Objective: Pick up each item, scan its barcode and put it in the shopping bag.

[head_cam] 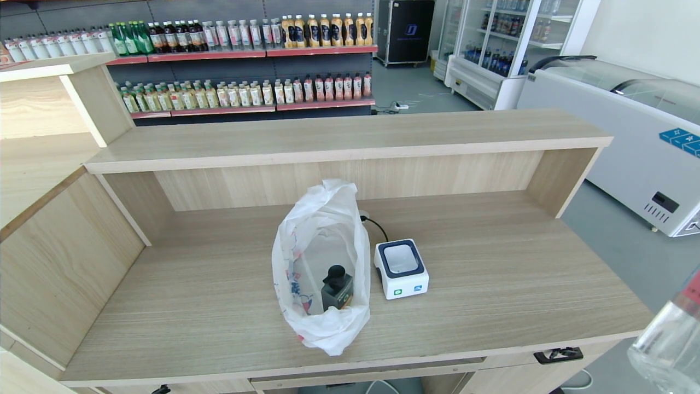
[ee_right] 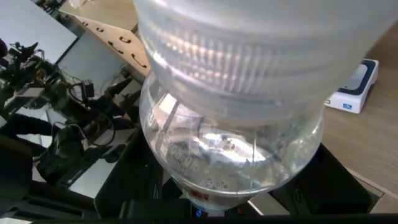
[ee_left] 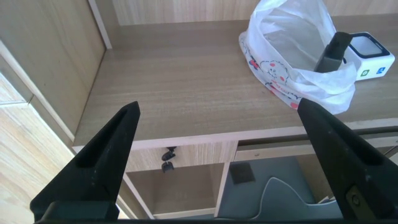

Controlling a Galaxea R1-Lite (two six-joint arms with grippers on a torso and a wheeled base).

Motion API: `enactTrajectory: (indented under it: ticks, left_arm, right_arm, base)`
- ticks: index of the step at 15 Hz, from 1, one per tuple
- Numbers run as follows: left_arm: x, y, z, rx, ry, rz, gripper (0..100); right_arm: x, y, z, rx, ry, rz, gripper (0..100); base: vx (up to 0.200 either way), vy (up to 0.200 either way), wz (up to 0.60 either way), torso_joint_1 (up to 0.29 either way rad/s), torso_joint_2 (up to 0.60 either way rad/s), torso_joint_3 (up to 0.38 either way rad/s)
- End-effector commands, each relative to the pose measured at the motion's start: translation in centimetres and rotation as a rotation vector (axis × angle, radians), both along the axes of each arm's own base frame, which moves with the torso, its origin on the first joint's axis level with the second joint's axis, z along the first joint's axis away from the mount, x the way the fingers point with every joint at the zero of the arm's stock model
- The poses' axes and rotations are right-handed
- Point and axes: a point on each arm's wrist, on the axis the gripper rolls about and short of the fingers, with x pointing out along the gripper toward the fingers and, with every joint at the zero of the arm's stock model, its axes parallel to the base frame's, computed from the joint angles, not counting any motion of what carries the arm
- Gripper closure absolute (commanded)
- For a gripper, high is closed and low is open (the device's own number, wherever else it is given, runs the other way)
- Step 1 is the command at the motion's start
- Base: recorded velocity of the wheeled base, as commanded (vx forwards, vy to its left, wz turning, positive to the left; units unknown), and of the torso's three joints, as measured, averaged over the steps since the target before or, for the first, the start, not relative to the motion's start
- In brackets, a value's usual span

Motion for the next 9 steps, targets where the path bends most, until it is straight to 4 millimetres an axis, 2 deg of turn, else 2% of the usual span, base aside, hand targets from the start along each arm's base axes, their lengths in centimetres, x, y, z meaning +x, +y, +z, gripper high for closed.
enactTrajectory:
  ticks: [1,8,9]
  left_arm:
    - [0.0,0.0,0.0,0.0,0.001,0.0,0]
    - [0.0,0.0,0.0,0.0,0.001,0.0,0]
    - [0.0,0.0,0.0,0.0,0.001,0.0,0]
  right_arm:
    - [0.1,0.0,0.0,-0.001,0.002,0.0,100]
    - [0.2,0.0,-0.3,-0.01,0.012,-0.018,100]
    - [1.1,0.1,-0.4,-0.031,0.02,-0.105,100]
  base:
    - [0.0,0.0,0.0,0.0,0.0,0.0]
    - [0.0,0.0,0.0,0.0,0.0,0.0]
    - [0.0,0.0,0.0,0.0,0.0,0.0]
